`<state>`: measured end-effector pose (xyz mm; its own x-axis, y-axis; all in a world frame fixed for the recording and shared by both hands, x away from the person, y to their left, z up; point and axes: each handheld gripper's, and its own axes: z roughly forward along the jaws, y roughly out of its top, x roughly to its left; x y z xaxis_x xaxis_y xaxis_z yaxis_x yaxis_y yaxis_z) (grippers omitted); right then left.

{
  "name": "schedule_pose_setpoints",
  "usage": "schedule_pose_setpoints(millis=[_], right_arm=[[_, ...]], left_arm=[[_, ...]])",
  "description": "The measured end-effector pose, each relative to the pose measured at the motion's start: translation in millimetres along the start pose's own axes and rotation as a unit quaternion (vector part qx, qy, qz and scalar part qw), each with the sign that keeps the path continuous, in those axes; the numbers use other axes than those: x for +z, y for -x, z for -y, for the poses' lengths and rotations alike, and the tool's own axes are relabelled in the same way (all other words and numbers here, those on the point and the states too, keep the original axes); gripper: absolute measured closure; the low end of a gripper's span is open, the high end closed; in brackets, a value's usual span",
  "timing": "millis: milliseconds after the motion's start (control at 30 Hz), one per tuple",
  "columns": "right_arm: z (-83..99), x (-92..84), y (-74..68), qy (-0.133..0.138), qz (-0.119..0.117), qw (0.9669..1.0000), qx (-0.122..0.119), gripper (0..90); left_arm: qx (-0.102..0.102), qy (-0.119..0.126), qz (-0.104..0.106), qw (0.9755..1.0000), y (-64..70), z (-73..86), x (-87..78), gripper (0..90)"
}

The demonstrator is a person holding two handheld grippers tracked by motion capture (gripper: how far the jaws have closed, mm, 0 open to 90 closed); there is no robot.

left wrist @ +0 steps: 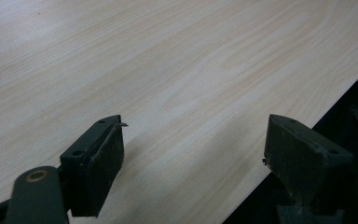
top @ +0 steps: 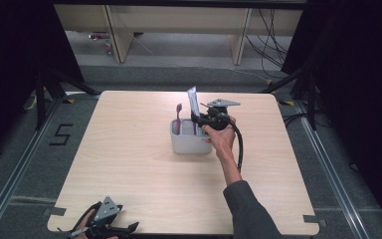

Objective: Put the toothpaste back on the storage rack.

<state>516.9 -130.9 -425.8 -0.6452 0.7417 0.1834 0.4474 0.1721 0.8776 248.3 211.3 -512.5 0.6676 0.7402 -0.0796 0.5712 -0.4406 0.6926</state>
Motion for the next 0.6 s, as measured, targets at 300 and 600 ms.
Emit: schedule_pose_setpoints(millis=[300, 600], right_arm=[[8.4, -2.1, -0.9, -0.025, -0.001, 0.9996, -0.013, 70.9], [7.8, -6.9, -4.3, -0.022, -0.003, 0.9996, -0.020, 62.1]], left_arm=[[-0.003, -0.001, -0.002, 1.0000, 1.9, 0.5, 0.8, 19.4], [0.000, -0.004, -0.002, 1.0000, 1.4, 0.7, 1.0, 19.4]])
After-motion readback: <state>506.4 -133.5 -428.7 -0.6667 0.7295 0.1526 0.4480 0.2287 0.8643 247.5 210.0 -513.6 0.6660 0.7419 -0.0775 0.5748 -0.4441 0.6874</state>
